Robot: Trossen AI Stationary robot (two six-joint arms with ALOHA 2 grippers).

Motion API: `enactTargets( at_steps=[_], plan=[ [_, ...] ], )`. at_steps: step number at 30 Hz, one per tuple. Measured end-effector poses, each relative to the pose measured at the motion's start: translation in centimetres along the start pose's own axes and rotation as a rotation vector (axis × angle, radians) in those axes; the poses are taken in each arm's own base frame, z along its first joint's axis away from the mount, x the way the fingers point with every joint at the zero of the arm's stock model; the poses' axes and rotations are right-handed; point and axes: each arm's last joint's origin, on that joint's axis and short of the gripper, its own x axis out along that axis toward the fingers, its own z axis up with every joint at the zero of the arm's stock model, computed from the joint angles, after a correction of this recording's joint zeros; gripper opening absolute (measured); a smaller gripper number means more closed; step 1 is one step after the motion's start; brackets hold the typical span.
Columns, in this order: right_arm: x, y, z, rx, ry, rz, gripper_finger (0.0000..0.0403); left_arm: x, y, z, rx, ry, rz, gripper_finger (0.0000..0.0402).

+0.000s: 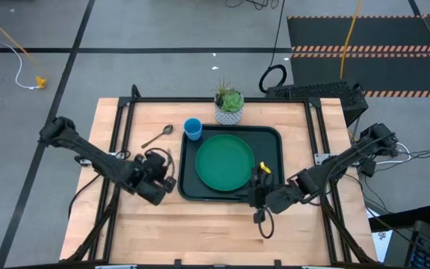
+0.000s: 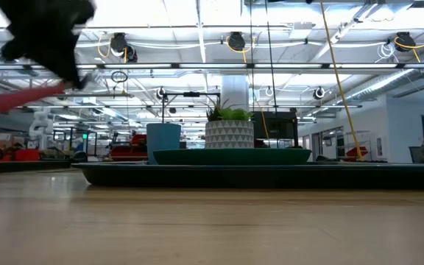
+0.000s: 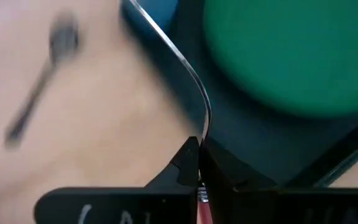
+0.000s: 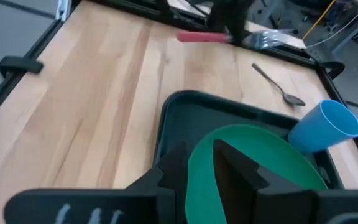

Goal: Pick and place plate/cup/fork/spoon on tray
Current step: Put the pink fork to the right side of the green plate on the black serving tray

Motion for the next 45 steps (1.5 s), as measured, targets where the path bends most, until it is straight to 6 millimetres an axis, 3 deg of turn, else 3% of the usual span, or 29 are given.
enactTargets(
  at_steps=[6, 12, 23, 31, 38, 45],
  plan=[
    [2.6, 0.4, 0.7, 0.077, -0.108, -0.090, 0.0069, -3.4, -2.2, 3.5, 0.025, -0.389, -0.150, 0.0008],
    [3.1, 0.2, 0.6, 0.091, -0.118, -0.155, 0.0100, -4.5, -5.9, 5.2, 0.042, -0.619, -0.304, 0.0005],
    [0.7, -0.8, 2.0, 0.176, -0.211, -0.335, 0.0217, -2.1, -10.8, 6.2, -0.016, -0.802, -0.385, 0.0009],
    [1.4, -0.7, 0.9, 0.274, -0.255, -0.321, 0.0270, 0.0, -12.9, 6.8, -0.059, -0.878, -0.512, 0.0006],
    [2.1, -1.1, -0.5, 0.315, -0.343, -0.313, 0.0285, 2.0, -13.7, 6.6, -0.078, -0.867, -0.548, 0.0008],
    [3.2, -2.4, -2.3, 0.333, -0.329, -0.276, 0.0262, 2.7, -13.7, 6.8, -0.066, -0.861, -0.559, 0.0012]
  ],
)
